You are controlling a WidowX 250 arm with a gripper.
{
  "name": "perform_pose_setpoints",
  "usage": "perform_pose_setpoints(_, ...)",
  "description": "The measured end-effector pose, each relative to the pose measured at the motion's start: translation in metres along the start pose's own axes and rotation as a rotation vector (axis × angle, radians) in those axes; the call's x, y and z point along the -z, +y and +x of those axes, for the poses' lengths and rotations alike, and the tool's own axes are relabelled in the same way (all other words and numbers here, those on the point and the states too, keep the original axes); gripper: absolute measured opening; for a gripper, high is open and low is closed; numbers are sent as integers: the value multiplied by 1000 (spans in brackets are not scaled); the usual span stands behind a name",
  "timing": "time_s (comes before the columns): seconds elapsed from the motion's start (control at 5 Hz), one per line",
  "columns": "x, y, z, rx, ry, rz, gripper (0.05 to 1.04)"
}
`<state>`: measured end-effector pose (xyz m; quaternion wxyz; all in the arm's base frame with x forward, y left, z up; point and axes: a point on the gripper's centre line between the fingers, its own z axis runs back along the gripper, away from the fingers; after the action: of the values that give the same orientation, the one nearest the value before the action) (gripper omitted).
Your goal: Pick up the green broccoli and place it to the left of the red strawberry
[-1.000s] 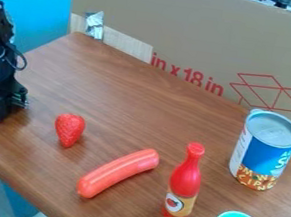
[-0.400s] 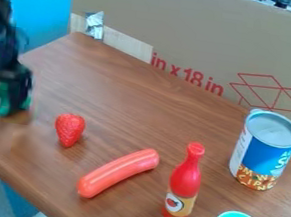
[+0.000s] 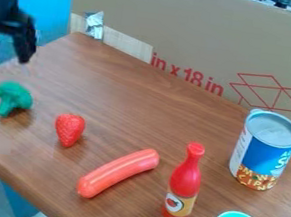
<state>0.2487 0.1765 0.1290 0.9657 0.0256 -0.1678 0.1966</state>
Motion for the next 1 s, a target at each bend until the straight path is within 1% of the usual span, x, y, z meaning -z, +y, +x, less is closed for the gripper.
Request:
perform_pose_setpoints(0.2,-7,-41,9,199,29,-147,1001)
perform_pose_setpoints(0.4,6,-92,-2,405,51,-254,1001)
perform_pose_setpoints(0.6,17,-121,-18,390,88,-252,1001)
perform_pose_setpoints(0.8,-8,-144,-18,421,33,-232,1001)
perform_pose_setpoints(1.0,-19,-167,-31,493,59,-187,1001)
